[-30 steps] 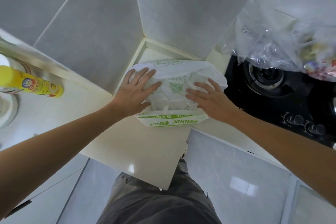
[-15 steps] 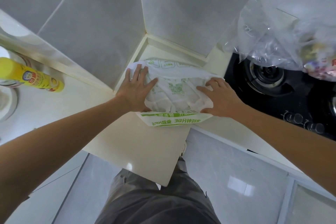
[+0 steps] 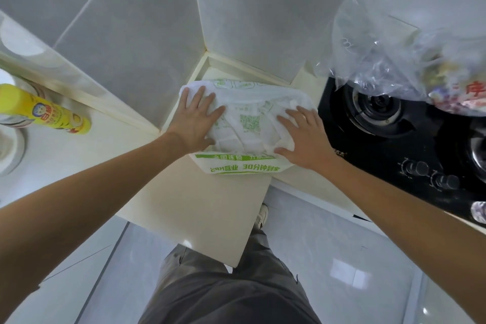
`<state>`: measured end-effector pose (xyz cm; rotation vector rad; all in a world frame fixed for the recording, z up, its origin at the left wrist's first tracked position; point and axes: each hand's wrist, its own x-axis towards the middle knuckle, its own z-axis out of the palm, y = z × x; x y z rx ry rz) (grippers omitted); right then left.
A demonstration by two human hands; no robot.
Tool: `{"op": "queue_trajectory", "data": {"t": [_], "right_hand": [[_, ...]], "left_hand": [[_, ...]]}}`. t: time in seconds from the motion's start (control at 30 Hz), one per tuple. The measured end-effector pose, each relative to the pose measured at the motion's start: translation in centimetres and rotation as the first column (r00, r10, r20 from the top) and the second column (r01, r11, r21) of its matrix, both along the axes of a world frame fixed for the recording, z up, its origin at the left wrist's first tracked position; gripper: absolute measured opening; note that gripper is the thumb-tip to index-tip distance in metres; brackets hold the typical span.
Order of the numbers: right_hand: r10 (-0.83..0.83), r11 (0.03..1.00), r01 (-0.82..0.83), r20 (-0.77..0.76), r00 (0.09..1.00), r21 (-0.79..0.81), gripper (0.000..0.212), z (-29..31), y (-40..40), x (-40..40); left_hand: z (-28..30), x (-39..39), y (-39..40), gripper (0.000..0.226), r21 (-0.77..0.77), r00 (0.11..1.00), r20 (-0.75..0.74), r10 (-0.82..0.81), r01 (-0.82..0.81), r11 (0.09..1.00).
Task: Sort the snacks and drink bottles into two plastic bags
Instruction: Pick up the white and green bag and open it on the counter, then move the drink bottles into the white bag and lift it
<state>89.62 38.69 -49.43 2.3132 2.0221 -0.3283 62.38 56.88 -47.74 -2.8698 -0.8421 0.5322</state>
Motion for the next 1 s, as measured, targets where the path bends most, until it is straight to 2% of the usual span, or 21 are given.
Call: {"op": "queue_trajectory", "data": {"t": [0.1, 0.3, 0.4, 0.7, 0.83, 1.0], "right_hand": [[0.013, 0.992, -0.010, -0.021, 1.000, 0.124, 0.081, 1.3, -0.5, -1.7], [0.021, 0.976, 0.000, -0.094, 0.995, 0.218, 0.076, 4.9, -0.6, -5.0], [-0.069, 0.959, 0.102, -0.132, 0.989, 0.265, 0.077, 6.6, -1.7, -6.2], [-0.401, 0.839, 0.427, -0.147, 0.904, 0.337, 0.077, 11.4, -10.2, -7.9], [-0.518, 0.775, 0.543, -0.167, 0.839, 0.324, 0.079, 12.8, -15.5, -7.9], [-0.604, 0.704, 0.626, -0.181, 0.776, 0.335, 0.074, 14.5, -23.4, -6.4]], "left_hand": [[2.3, -0.7, -1.4, 0.084, -0.007, 0.985, 0.163, 0.051, -0.051, 0.999], [6.7, -1.5, -5.2, 0.079, 0.013, 0.946, 0.275, 0.173, -0.184, 0.983], [8.3, -1.7, -6.9, 0.080, -0.004, 0.923, 0.347, 0.164, -0.173, 0.985], [11.7, 1.1, -10.8, 0.082, -0.047, 0.877, 0.477, -0.051, 0.083, 0.995], [12.7, 3.4, -13.9, 0.078, -0.033, 0.861, 0.474, -0.183, 0.225, 0.974], [14.6, 8.2, -20.2, 0.078, 0.012, 0.798, 0.501, -0.335, 0.380, 0.925]]}}
